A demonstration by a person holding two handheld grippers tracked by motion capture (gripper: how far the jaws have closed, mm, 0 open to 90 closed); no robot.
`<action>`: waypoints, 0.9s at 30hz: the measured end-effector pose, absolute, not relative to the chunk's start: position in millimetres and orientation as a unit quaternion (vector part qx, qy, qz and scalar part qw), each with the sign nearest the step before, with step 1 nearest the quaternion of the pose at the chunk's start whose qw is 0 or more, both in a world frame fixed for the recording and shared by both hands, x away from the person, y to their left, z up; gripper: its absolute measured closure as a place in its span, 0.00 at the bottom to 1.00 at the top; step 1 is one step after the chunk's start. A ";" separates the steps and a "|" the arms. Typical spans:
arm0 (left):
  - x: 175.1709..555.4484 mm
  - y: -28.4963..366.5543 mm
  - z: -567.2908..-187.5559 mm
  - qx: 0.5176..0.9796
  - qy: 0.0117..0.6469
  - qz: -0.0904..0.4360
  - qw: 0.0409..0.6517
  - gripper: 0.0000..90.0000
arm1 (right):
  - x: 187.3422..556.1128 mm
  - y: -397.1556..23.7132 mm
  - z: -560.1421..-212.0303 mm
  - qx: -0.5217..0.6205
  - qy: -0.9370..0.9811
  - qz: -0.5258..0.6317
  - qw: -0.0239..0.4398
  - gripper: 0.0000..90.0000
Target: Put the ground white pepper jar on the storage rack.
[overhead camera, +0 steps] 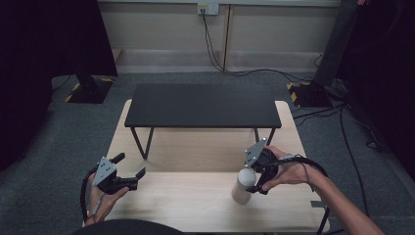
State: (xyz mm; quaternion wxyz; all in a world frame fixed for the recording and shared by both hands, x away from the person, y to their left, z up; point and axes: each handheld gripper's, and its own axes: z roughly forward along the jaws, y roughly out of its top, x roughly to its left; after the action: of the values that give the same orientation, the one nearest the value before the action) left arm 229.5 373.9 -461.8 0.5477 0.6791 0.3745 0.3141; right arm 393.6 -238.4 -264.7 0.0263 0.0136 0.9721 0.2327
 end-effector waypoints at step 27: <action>228.4 375.8 -462.0 0.676 0.377 0.316 0.549 0.00 | 401.0 -205.5 -275.2 0.017 0.985 0.169 0.012 0.37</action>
State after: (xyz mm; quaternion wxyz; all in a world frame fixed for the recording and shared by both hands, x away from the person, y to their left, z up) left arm 228.4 375.8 -462.0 0.5492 0.6758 0.3765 0.3161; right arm 401.0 -205.5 -275.2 0.0122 0.0174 0.9855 0.1686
